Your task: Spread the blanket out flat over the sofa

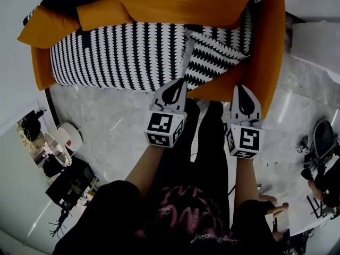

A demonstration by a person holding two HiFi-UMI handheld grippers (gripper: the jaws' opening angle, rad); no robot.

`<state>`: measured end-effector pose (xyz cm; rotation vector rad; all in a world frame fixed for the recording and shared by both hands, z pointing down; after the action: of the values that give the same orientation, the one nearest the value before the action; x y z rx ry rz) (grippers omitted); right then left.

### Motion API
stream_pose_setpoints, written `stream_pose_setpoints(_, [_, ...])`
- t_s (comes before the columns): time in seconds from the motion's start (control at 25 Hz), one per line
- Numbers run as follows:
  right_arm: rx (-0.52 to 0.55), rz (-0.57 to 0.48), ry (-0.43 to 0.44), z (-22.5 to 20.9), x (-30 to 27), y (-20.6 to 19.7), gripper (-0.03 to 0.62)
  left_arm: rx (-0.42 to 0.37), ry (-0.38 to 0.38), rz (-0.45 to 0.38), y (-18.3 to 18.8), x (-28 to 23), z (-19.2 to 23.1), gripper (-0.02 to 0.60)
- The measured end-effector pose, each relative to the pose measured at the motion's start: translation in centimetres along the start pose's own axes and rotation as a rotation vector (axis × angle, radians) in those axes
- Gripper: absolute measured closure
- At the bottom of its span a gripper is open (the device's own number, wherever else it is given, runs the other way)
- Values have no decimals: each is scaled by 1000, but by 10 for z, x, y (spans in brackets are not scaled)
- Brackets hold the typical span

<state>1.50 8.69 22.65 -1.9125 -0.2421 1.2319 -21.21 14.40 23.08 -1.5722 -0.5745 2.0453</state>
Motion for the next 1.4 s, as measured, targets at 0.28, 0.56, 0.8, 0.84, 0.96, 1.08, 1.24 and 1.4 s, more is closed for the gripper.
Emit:
stream_pose_setpoints(0.28, [-20, 28, 7, 9, -24, -16, 572, 3, 5, 45, -17, -13, 23, 566])
stream_pose_setpoints(0.56, [-48, 28, 14, 4, -28, -26, 572, -61, 1, 67, -17, -27, 29, 566])
stream_pose_setpoints(0.8, [-85, 37, 14, -3, -35, -37, 572, -123, -14, 108, -9, -55, 36, 565])
stream_pose_setpoints(0.84, [-91, 36, 11, -3, -35, -38, 572, -147, -22, 115, -6, -59, 38, 565])
stream_pose_setpoints(0.96, [-106, 31, 0, -3, -31, -42, 572, -225, -45, 137, 3, -72, 41, 564])
stream_pose_setpoints(1.08, [-122, 33, -1, -1, -30, -46, 572, -289, -45, 141, 13, -86, 47, 563])
stream_pose_setpoints(1.24, [-149, 35, 6, -1, -32, -51, 572, -304, -58, 131, 30, -109, 57, 483])
stream_pose_setpoints(1.4, [-172, 37, 5, -9, -28, -66, 572, -462, -77, 188, 33, -139, 51, 431])
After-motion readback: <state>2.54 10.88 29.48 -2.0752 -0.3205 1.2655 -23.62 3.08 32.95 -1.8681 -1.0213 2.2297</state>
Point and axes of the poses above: the fingertips, and each gripper's own axes: x backward along the fingers, z to its left, y out of its top, the point moved 10 cm from there along x, backward along the fingers, and after that the axes turned 5 degrees about z, right-handed, at the moved point
